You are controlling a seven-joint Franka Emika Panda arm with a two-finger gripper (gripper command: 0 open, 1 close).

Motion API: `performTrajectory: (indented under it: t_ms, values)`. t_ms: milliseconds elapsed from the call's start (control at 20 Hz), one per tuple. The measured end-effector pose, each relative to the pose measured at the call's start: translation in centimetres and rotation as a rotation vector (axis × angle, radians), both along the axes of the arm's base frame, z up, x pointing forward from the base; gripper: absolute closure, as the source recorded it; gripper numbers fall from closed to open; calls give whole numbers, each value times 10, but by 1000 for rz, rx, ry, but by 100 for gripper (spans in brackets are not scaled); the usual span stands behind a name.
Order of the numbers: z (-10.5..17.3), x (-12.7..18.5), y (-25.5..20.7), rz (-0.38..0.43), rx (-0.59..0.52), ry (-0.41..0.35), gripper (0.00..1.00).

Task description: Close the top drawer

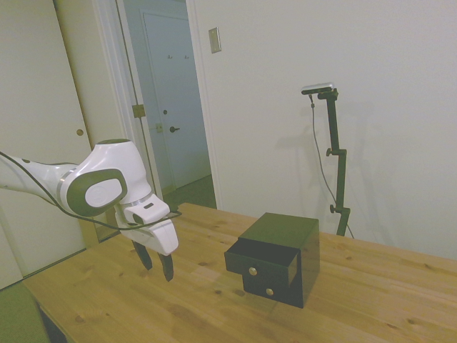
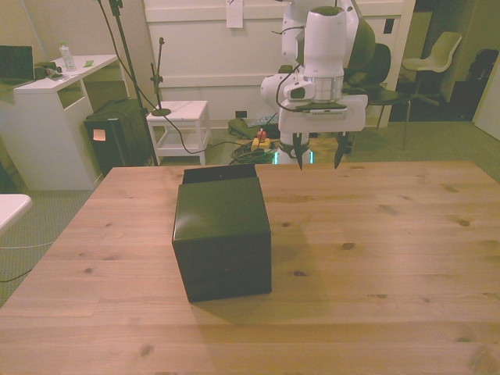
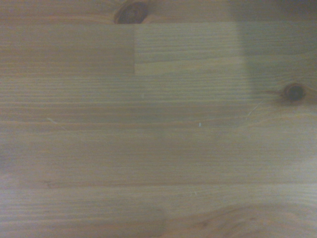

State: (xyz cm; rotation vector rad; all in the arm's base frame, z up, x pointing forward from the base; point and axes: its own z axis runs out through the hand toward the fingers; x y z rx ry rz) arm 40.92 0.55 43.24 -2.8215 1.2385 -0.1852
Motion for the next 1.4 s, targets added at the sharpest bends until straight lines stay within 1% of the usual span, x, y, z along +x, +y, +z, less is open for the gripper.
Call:
performTrajectory:
  t_ms: [150,300,500,750,950,1250,1300,1400]
  values:
    - [-2,0,-2,-3,1,4,0]
    - [-6,-7,-21,-49,19,11,0]
    - [-6,-20,-64,-142,50,1,0]
    - [4,-36,-126,-217,66,-22,0]
    - [17,-39,-162,-235,52,-17,0]
    - [34,-16,-188,-234,41,-3,0]
    - [36,-11,-192,-233,40,1,100]
    - [40,-2,-198,-232,34,9,100]
